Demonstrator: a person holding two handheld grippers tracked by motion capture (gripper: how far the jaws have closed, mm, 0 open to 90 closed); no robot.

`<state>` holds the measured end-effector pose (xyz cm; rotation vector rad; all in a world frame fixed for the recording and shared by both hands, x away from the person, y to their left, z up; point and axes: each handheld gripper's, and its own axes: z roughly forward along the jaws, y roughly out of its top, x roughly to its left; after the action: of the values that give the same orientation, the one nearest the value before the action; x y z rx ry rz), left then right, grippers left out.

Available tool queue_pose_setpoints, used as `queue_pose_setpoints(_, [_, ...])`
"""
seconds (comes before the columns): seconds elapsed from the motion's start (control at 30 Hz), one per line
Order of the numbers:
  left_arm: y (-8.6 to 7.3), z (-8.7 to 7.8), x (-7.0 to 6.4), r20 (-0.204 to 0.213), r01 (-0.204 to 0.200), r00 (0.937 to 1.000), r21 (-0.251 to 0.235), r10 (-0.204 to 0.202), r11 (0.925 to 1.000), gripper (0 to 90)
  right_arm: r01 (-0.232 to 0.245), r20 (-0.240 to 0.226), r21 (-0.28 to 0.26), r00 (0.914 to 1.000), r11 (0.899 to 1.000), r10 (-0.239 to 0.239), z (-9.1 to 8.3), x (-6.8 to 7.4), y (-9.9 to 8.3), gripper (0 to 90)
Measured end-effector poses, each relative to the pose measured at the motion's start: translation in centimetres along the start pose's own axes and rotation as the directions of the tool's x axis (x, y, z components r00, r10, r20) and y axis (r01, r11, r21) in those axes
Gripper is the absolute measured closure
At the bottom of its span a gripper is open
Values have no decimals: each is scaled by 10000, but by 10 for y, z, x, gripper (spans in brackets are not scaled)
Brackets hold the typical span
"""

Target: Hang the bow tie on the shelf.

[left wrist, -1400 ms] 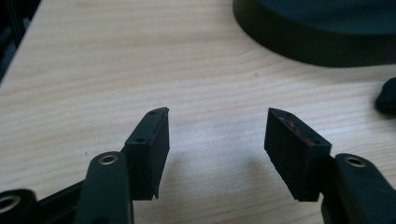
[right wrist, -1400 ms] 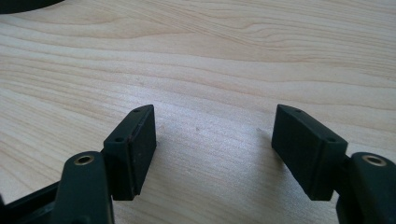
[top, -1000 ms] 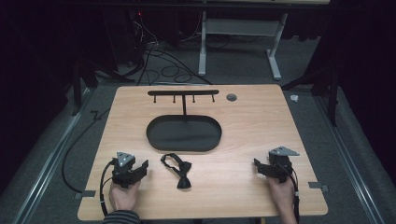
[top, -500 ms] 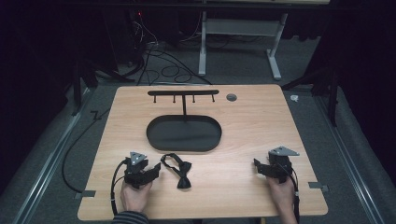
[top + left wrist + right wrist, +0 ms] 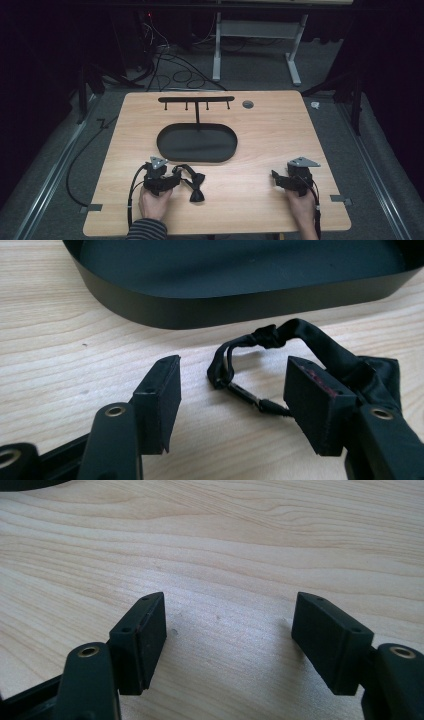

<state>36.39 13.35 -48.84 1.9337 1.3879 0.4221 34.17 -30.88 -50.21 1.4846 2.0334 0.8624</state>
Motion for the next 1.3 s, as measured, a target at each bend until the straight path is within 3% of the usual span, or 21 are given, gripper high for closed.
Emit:
queue_pose_setpoints(0.2, [-1, 9, -2, -397, -111, 9991, 374, 126, 9992, 422, 9, -10, 16, 10000, 10000, -9, 0, 0, 0, 313])
queue_pose_setpoints(0.4, [-1, 10, -7, -775, -896, 9926, 504, 933, 9947, 541, 18, -9, 18, 10000, 10000, -18, 0, 0, 0, 312])
queue_pose_setpoints(0.5, [-1, 9, -9, -606, -1160, 9910, 532, 1192, 9918, 640, -1, -15, 28, 10000, 10000, 1, 0, 0, 0, 312])
queue_pose_setpoints(0.53, [-1, 9, -10, -575, -1260, 9900, 527, 1290, 9906, 711, 12, -29, 28, 10000, 10000, -12, 0, 0, 0, 312])
queue_pose_setpoints(0.6, [-1, 10, -11, -486, -1387, 9888, 534, 1413, 9889, 739, 13, -32, 29, 10000, 10000, -13, 0, 0, 0, 312])
queue_pose_setpoints(0.77, [0, 8, -9, -151, -1164, 9930, 582, 1174, 9915, 846, 28, -62, 26, 10000, 10000, -28, 0, 0, 0, 312])
queue_pose_setpoints(0.87, [2, 3, -8, 59, -1047, 9945, 441, 1046, 9935, 856, 58, -84, 33, 9999, 10000, -58, 0, 1, 0, 311])
queue_pose_setpoints(1.0, [9, -8, -8, 282, -1177, 9927, 145, 1173, 9929, 861, 127, -125, 28, 9998, 9999, -127, 0, 1, 0, 310])
queue_pose_setpoints(1.1, [15, -18, -9, 485, -1339, 9898, -60, 1340, 9910, 862, 158, -138, 26, 9998, 9999, -158, 0, 1, 0, 310])
queue_pose_setpoints(1.3, [27, -34, -19, 535, -1972, 9784, -469, 1996, 9792, 860, 165, -115, 23, 9998, 9999, -165, 0, 1, 0, 309])
